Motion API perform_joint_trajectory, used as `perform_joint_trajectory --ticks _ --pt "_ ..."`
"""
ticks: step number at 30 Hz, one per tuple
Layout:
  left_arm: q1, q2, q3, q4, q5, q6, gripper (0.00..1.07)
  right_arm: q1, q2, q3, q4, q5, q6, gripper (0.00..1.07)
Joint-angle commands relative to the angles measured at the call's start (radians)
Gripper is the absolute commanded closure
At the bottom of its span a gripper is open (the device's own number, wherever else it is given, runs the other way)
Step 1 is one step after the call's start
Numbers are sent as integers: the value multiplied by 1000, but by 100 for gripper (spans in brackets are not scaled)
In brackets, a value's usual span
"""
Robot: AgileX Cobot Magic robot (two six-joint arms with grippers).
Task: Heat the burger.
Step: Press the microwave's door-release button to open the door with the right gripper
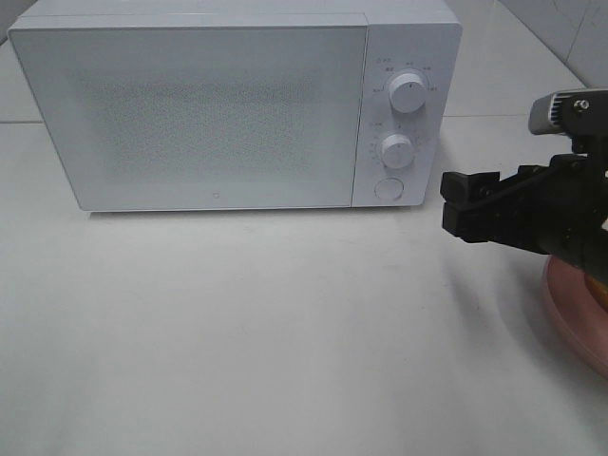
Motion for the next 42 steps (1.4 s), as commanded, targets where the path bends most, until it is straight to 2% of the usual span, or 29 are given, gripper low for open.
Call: perform_joint_trajectory --ticks 1,3,6,8,19,31,37,42 --pt "3 -22 -1 1 -4 0 7 61 35 4 115 -100 -76 32" --pt "3 -22 -1 1 -4 0 7 118 87 4 203 -177 -95 32" --pt "3 -22 -1 1 -4 0 7 137 104 4 226 -200 -95 32" --pt "3 -22 -1 1 -4 0 7 203 159 3 285 -266 -89 32" --pt "3 -22 -1 1 -4 0 7 325 282 -5 427 -384 -56 32" --pt "3 -22 -1 1 -4 -1 7 334 313 -39 430 -377 -44 32" --pt "3 -22 -1 1 -4 -1 7 334 313 -39 430 -357 70 33" --pt "3 -22 -1 1 -4 -1 7 334 313 -39 430 -338 276 40"
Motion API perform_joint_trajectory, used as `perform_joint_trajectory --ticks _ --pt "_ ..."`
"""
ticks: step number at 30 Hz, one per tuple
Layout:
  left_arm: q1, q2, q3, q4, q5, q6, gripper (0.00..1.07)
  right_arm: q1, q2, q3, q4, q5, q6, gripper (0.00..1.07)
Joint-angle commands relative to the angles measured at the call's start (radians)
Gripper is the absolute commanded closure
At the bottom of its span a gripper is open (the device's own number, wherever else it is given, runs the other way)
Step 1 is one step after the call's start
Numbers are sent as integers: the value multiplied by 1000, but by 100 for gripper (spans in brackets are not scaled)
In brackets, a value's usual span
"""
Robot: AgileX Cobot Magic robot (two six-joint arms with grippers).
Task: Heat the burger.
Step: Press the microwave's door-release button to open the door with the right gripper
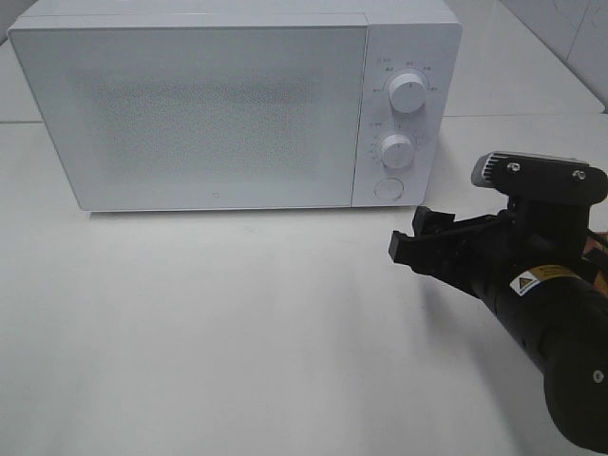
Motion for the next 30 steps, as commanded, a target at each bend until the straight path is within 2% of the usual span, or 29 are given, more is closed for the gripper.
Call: perform_joint_trajectory --ticks 1,5,6,7,8,10,11,12,13,14,15,17,21,30 --pt "3 -22 -1 1 -4 -1 7 5 3 -8 -2 20 178 43" --pt "3 -22 -1 1 -4 -1 7 5 3 -6 -2 53 471 55" --pt "3 -22 -1 1 -4 -1 7 5 3 -6 -2 53 471 55" --pt "3 -22 -1 1 -4 -1 7 5 3 -5 -2 70 588 62" --pt "3 -22 -1 1 -4 -1 7 5 3 -5 -2 70 588 62" --pt "3 -22 -1 1 -4 -1 7 5 3 -5 -4 102 775 73" --pt "3 -22 -1 1 -4 -1 7 5 3 -5 -4 102 775 73" --pt "3 -22 -1 1 -4 -1 7 5 3 -5 -7 126 889 77" --pt "3 -22 -1 1 -4 -1 7 5 3 -5 -7 138 945 85" --pt "3 -22 -1 1 -4 -1 7 5 3 -5 -7 138 945 85" --pt "3 -22 -1 1 -4 -1 7 5 3 -5 -7 152 1035 91" --pt "3 -22 -1 1 -4 -1 7 5 3 -5 -9 154 1061 94" --pt "3 -22 -1 1 -4 -1 7 5 3 -5 -10 163 1177 106" --pt "3 -22 -1 1 -4 -1 7 5 14 -9 -32 157 1323 107"
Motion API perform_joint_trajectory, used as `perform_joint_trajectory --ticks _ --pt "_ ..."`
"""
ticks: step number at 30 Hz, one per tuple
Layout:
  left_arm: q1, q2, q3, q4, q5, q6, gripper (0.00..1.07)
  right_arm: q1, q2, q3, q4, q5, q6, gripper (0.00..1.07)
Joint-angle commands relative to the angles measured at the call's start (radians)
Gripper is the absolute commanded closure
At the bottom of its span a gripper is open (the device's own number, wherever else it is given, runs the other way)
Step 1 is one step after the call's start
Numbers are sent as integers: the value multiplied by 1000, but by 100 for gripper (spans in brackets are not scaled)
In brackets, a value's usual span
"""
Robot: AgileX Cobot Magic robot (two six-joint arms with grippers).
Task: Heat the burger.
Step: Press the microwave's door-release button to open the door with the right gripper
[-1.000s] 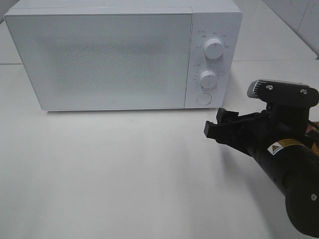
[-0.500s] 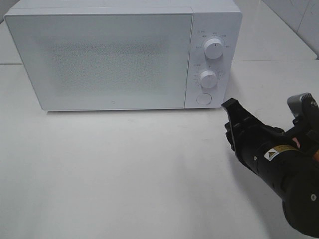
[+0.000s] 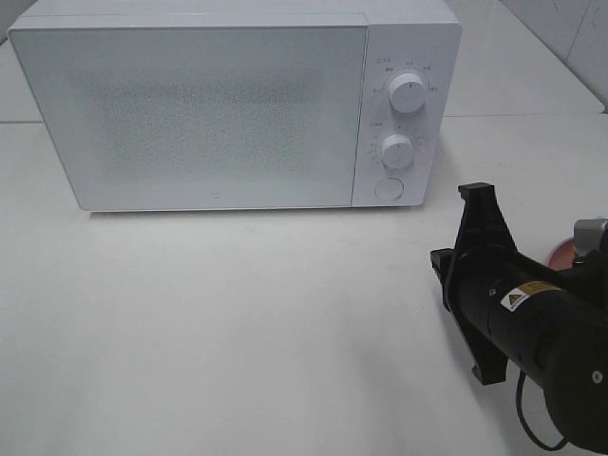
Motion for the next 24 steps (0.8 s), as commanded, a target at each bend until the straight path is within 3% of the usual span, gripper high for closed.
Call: perform_joint_trajectory --ticks 1,12,24 --pt "3 -22 -1 1 -4 -1 7 5 19 -13 -38 -9 34 107" --pt "3 -22 -1 1 -4 -1 7 -39 100 -70 -59 -69 90 107" --pt "3 -22 -1 1 -4 -1 7 -124 212 -211 -146 -66 118 107"
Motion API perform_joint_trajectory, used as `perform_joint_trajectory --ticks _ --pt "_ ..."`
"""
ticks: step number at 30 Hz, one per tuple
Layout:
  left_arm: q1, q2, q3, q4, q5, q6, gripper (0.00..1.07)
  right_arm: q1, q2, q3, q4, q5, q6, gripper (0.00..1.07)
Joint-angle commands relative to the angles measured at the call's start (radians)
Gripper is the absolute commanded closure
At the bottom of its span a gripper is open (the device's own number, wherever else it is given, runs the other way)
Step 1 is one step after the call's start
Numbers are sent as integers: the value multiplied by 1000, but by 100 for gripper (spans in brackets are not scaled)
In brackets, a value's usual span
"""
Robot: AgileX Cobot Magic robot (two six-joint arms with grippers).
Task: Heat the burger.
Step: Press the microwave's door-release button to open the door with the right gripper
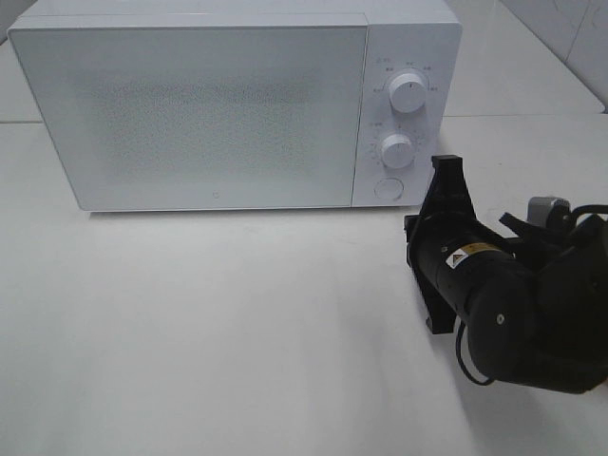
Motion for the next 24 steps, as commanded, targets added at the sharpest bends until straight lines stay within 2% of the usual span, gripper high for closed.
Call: perform_joint_trajectory --ticks 1,11,24 --pt "3 -22 -1 1 -4 -1 7 -26 29 -41 -56 0 19 107" --pt "3 -22 -1 1 -4 -1 7 -38 115 -115 -61 -2 32 107" --pt "3 -16 -1 1 -4 -1 7 -131 174 -215 -114 54 18 107"
